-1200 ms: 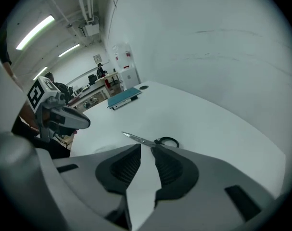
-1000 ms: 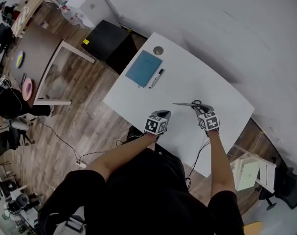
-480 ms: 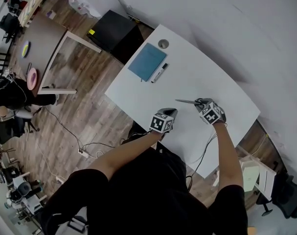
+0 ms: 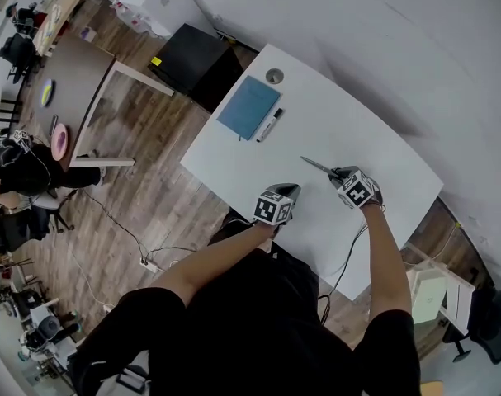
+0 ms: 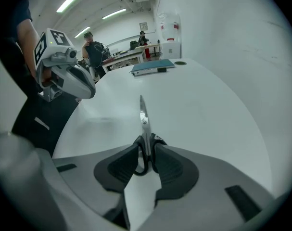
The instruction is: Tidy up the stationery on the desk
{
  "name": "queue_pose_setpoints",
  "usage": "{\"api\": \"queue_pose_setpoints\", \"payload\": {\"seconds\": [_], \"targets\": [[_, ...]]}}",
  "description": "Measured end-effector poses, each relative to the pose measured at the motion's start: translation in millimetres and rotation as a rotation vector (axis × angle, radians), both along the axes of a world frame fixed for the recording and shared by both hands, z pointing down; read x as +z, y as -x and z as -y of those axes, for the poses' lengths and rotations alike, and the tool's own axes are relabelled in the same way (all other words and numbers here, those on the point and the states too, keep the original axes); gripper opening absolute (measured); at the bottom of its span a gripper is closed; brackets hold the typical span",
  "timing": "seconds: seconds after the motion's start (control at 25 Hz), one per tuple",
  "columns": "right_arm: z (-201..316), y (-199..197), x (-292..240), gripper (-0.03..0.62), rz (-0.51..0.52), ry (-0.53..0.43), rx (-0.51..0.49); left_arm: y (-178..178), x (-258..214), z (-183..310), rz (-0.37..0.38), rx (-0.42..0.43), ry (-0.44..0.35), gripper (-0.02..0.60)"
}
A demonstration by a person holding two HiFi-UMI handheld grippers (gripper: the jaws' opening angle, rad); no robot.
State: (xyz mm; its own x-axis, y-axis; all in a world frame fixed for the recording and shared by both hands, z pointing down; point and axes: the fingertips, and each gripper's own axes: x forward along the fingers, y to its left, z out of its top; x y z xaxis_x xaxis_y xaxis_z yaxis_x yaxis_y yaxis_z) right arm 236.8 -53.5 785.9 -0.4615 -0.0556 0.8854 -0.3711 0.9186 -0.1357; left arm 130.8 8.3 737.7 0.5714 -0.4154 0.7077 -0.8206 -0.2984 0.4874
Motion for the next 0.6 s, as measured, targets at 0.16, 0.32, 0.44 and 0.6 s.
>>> {"api": "queue_pose_setpoints", "payload": {"seconds": [0.16,0.32,0.44,0.6], "targets": [[-9,-1,1,0.126,-0.073,-0.044,-0.037,5,-7,3,-0.011,0.03,-0.013,0.014],[-9,3,1,0.103,-0.122,-0.055,0.024,19,-6,10,-0.024,0.081,-0.019,0.014],[-13,12,3,0.098,-0.119,-0.043,0.124,35,-6,22,-0.029,0.114,-0.016,0.014],[-20,41,-1,0.097,-0.071,-0.021,0.322,56,-8,39,-0.039,0.174,-0.026,0.014]]}}
